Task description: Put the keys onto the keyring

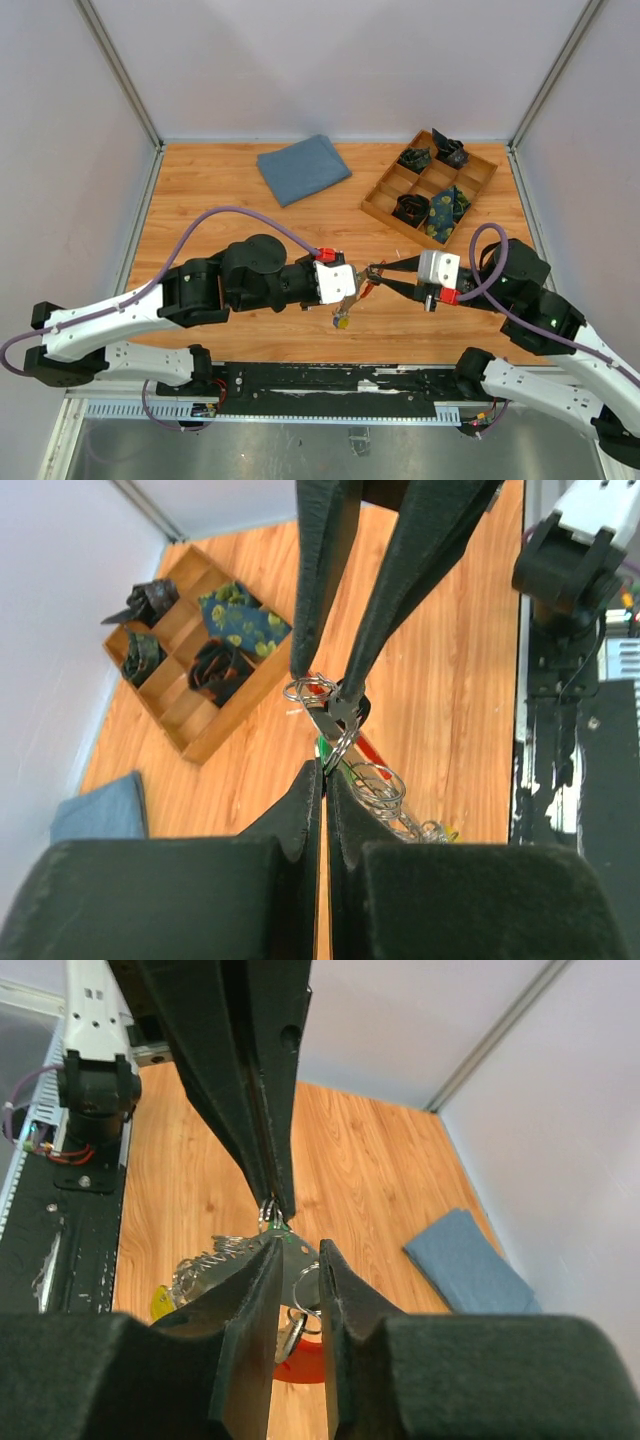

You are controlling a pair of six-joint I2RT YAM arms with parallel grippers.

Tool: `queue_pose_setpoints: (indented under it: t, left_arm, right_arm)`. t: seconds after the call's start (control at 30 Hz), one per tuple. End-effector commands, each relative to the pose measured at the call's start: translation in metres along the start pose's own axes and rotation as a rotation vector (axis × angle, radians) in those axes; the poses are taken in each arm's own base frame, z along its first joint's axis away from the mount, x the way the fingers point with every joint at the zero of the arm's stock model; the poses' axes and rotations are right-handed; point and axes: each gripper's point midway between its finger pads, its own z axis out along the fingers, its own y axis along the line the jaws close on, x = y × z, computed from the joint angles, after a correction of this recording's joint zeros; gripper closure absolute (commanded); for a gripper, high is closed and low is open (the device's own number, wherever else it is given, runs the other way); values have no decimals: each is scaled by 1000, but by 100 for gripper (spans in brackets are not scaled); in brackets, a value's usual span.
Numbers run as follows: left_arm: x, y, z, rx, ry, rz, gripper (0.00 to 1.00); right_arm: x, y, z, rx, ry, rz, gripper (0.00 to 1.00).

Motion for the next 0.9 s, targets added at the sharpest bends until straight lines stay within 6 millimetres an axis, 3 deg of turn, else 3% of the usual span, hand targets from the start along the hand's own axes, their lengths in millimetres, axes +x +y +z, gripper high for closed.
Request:
queue_pose_setpoints:
  t: [0.0,0.33,0.87]
  left_arm:
    - [5,14,-2,-53,86,41,99]
    - [43,21,0,-82,326,107,99]
    - [38,22,0,-81,308,104,100]
  right_arm:
    - [15,-5,-1,28,101,16,78]
    - [30,5,14,-3,56,4,77]
    - [42,7,40,-2,-9,28,74]
